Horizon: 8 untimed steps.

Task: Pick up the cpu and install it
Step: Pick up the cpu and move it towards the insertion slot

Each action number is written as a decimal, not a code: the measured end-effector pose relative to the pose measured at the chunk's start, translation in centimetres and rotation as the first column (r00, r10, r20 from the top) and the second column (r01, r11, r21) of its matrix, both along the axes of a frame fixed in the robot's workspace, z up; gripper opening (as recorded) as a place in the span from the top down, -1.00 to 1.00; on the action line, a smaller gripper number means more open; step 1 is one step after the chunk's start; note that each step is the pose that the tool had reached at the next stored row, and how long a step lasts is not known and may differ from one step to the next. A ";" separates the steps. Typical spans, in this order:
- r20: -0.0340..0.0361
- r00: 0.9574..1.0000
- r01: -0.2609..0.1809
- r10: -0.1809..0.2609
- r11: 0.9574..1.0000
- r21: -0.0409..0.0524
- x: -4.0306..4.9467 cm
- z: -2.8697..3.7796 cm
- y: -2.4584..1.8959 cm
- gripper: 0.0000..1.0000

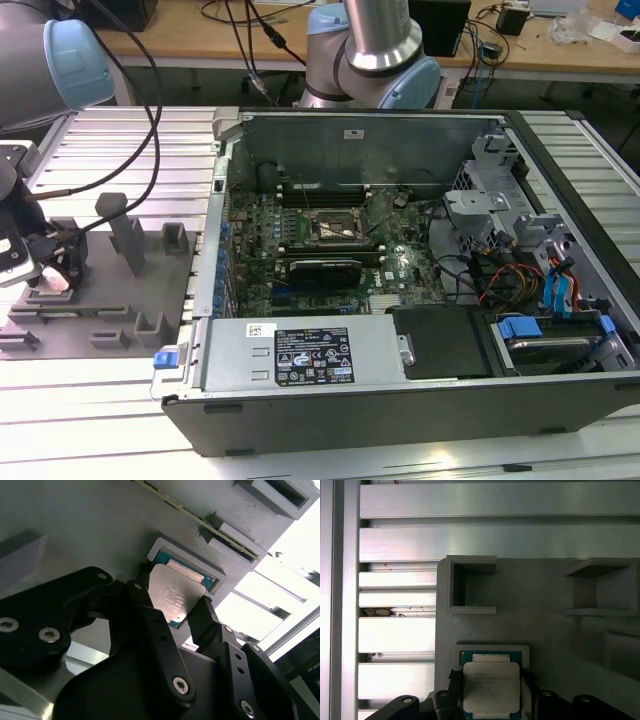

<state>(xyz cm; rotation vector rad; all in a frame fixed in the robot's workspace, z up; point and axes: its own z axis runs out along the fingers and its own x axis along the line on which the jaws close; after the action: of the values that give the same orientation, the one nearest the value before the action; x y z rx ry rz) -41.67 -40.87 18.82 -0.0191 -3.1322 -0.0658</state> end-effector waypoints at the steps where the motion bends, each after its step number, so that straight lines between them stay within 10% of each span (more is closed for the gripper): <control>1: 0.000 1.000 0.000 0.000 1.000 0.000 0.00 0.01 0.00 -0.09; 8: 0.000 1.000 0.000 0.000 1.000 0.000 0.00 0.50 0.04 -0.09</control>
<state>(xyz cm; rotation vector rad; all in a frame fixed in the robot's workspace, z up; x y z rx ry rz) -41.67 -40.83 19.32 -0.0191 -3.1323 -0.0658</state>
